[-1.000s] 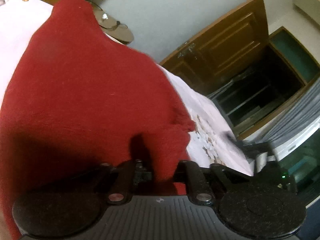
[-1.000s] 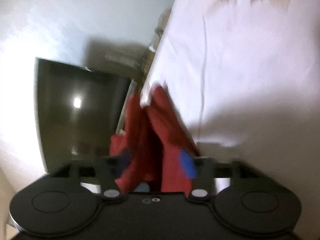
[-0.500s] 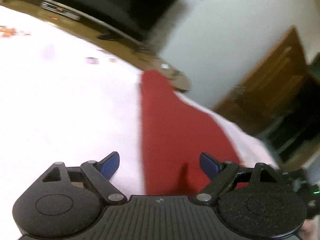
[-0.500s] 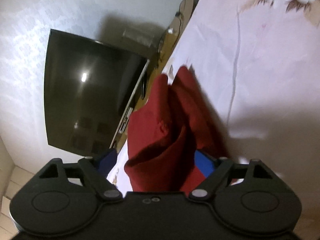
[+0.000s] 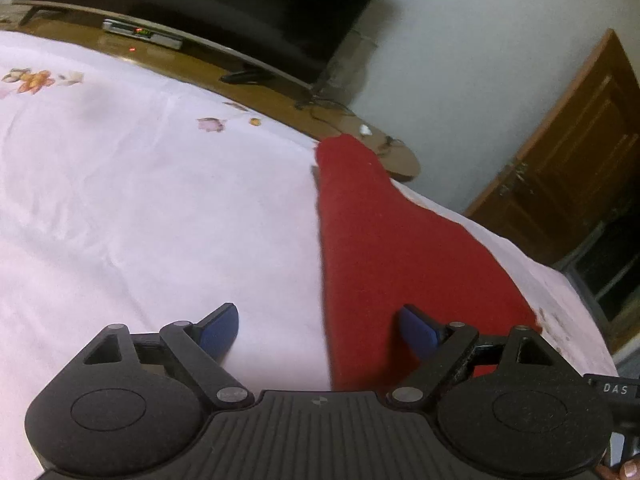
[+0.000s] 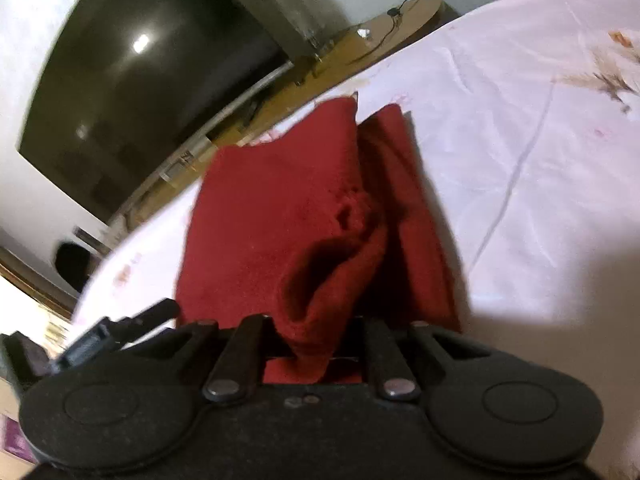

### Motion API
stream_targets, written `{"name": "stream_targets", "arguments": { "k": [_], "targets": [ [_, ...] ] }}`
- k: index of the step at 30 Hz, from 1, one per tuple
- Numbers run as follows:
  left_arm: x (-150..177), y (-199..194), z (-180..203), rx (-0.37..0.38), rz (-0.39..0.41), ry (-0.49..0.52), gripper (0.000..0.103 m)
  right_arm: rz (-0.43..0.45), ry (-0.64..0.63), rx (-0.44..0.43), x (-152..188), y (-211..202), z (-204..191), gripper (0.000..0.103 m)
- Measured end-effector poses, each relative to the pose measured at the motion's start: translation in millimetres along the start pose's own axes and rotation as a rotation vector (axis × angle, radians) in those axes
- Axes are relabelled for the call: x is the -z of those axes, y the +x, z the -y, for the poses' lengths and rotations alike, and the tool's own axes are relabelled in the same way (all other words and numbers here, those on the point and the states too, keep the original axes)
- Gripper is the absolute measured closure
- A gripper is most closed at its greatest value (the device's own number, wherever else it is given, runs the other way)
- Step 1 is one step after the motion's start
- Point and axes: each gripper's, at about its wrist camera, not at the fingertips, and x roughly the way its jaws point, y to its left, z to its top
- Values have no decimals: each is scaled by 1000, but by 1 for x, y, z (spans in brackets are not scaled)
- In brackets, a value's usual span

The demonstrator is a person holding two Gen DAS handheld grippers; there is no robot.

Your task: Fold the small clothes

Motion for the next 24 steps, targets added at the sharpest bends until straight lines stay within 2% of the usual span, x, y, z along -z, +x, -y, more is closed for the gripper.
{"name": "stream_targets", "arguments": {
  "k": [2,5,7,9,10,12,13,16,19,20,22,24],
  "targets": [
    [5,5,6,-12,-30,48,17,27,3,-31,5,-14,10,93],
    [7,6,14,-33,-30,127,16,-10,100,-49,14,-7,41,94],
    [2,0,11,-18,-18,106,17,18,196,-151,14,-9,56,76],
    [-4,-2,6,-11,11,97,17,105,222,-197,10,-23,57,18],
    [-9,-1,4,-16,17,91,17,136,214,-211,5,-26,58,17],
    [-19,4,3,-17,22,79,17,121,233,-233,-9,-21,61,30],
    [-23,8,3,-17,26,76,17,114,243,-241,-16,-17,63,31],
    [-32,26,7,-29,4,88,17,101,206,-195,-36,2,61,46],
    [-35,44,9,-53,-59,86,16,79,155,-169,-44,12,56,71],
    [-37,47,11,-61,-68,81,16,74,108,-133,-43,15,50,87],
    [-39,46,17,-68,-57,83,17,86,27,-75,-41,14,38,89],
    [-39,43,24,-54,-44,98,17,138,-10,-88,-35,-5,33,90]
  ]
}}
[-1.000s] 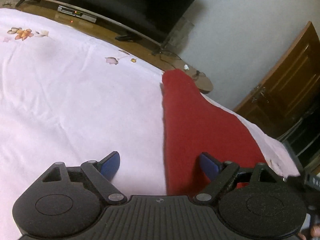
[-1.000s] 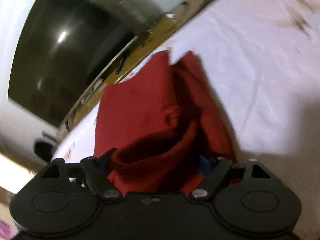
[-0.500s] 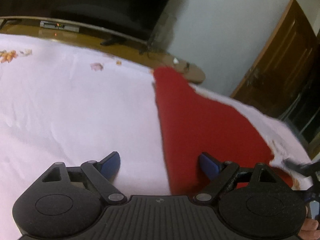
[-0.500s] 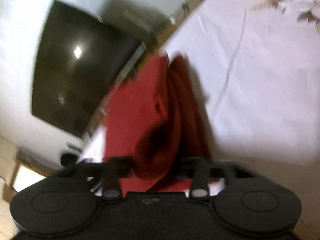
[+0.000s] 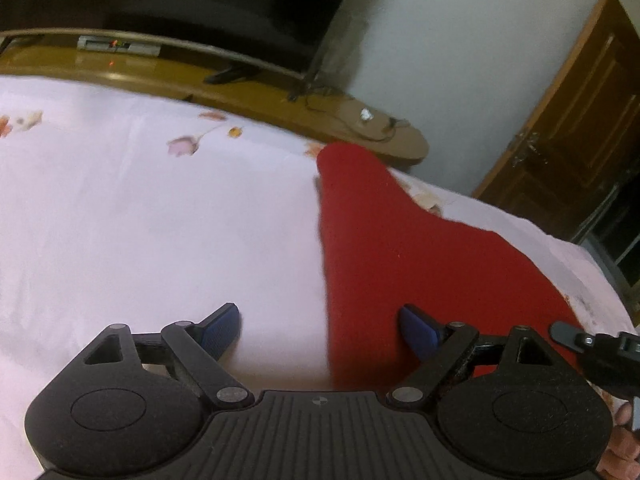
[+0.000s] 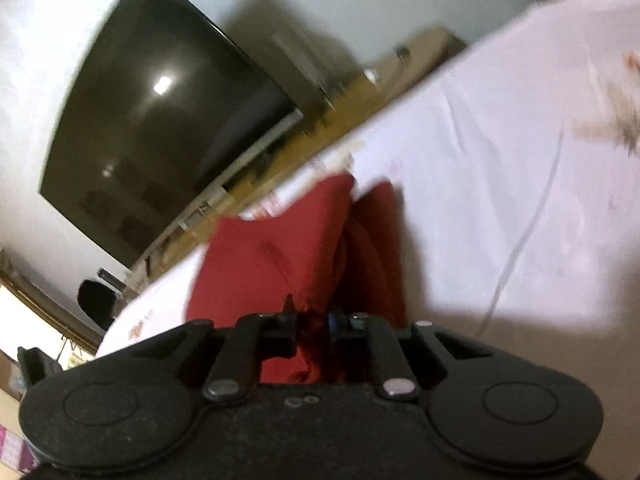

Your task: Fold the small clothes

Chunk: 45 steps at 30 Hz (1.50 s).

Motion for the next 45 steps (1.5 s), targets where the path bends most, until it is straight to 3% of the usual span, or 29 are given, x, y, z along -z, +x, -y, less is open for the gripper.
{"name": "stream_targets", "arguments": {
  "k": [3,5,8,11,14,17,22,23,24,25,27,30,31,32,34,36,37,41,45],
  "targets": [
    [0,9,11,-4,-30,41,16,30,-19,14,3,-13,3,90],
    [3,19,16,-32,-62,37,16,-7,3,61,6,-2,18,90],
    [3,20,20,-45,-59,59,16,-23,53,37,10,6,33,90],
    [2,13,18,-32,-57,59,16,-30,24,22,6,4,29,83],
    [-1,3,17,-8,-2,57,16,45,30,35,-3,1,32,58],
    [-5,7,18,5,-4,62,16,72,80,6,-20,8,41,57],
    [-6,20,12,21,-46,37,16,18,145,-31,-48,51,52,57],
    [-8,19,12,20,-43,28,16,3,171,-54,-51,58,56,61],
    [-9,17,13,14,-31,33,16,-6,182,-67,-53,62,56,82],
    [-10,18,14,11,-21,42,16,2,152,-68,-55,60,52,93],
    [-8,24,16,-6,-33,63,16,49,15,-42,-58,61,32,94],
    [-6,29,20,-17,-39,88,16,-27,-129,124,-56,90,29,96],
    [-7,28,20,-19,-45,86,16,-19,-148,124,-55,91,29,96],
    [-8,27,20,-18,-49,81,16,-24,-155,127,-56,90,27,94],
    [-8,17,20,-14,-40,88,16,-30,-125,122,-60,81,22,80],
    [-3,-1,18,13,-14,97,16,2,-80,92,-60,57,17,37],
    [2,-10,17,25,-5,100,16,12,-62,39,-55,41,15,31],
    [28,-39,10,58,1,80,16,-30,-33,-17,-22,-15,9,49],
    [49,-47,8,66,-20,77,16,-52,30,-56,17,-42,8,65]
  ]
}}
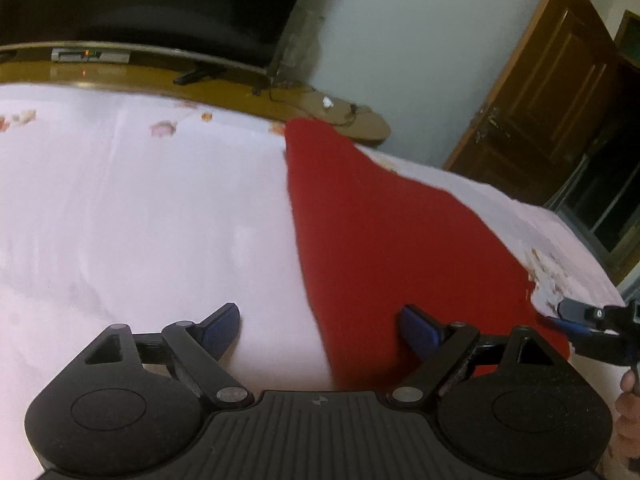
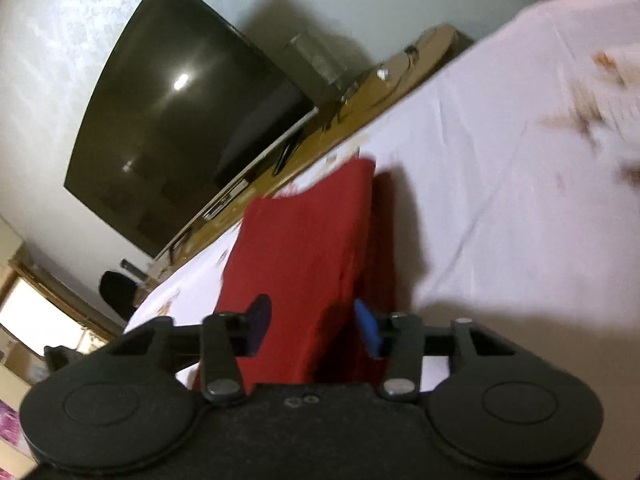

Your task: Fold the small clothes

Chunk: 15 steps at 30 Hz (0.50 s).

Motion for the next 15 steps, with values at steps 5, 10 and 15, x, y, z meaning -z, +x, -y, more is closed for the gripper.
{"name": "stream_targets", "arguments": {
  "k": [5,10,15],
  "targets": [
    [6,3,8,-22,-15,31,16,-34,-38,39,15,11,-9,97],
    [13,0,4,-28,-37,84,16,4,-108,141,20,0,-4,98],
    [7,-7,4,-34,-39,127,16,-37,-89,136,23,9,10,93]
  ]
}}
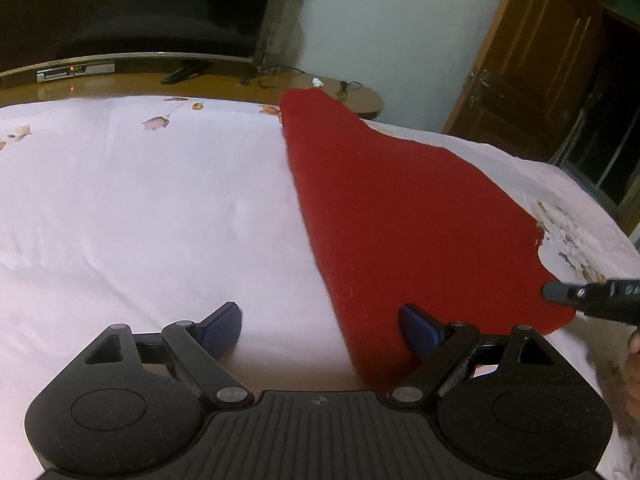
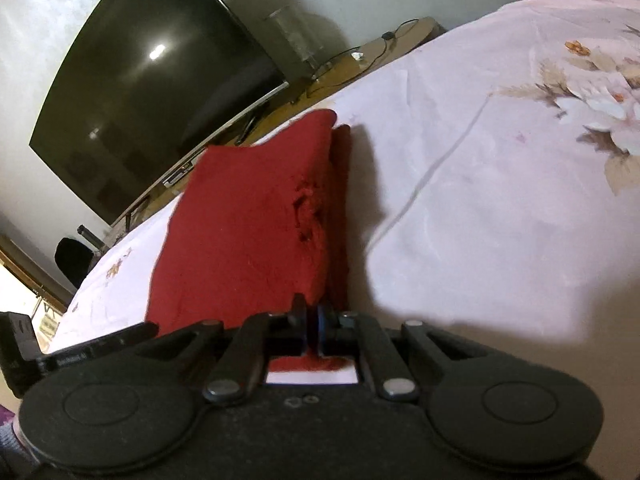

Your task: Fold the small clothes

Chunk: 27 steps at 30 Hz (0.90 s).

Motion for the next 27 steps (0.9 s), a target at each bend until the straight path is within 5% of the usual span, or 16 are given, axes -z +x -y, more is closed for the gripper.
{"name": "stream_targets", "arguments": {
  "k": [1,2,3,5,16,27],
  "targets": [
    [-4,-4,-1,2,13,-3,16,11,10,-18,-3,-4,0,89],
    [-7,-8,-3,17,31,-8,16,35,19,-21,-5,-11,0,72],
    [-12,-10,-5,41,47,-16,16,65,24,-14,-9,-17,1,45],
    [-24,-8,-10,94,55,-54,16,127,27,-19,-17,-25,5,19],
    [-49,61,-53,376,-120,-445,16,-54,218,-146,-71,40,54,21],
    [-62,92,-40,394,-158,-356,27,-163,153,-229,-83,75,47,32]
  ]
}}
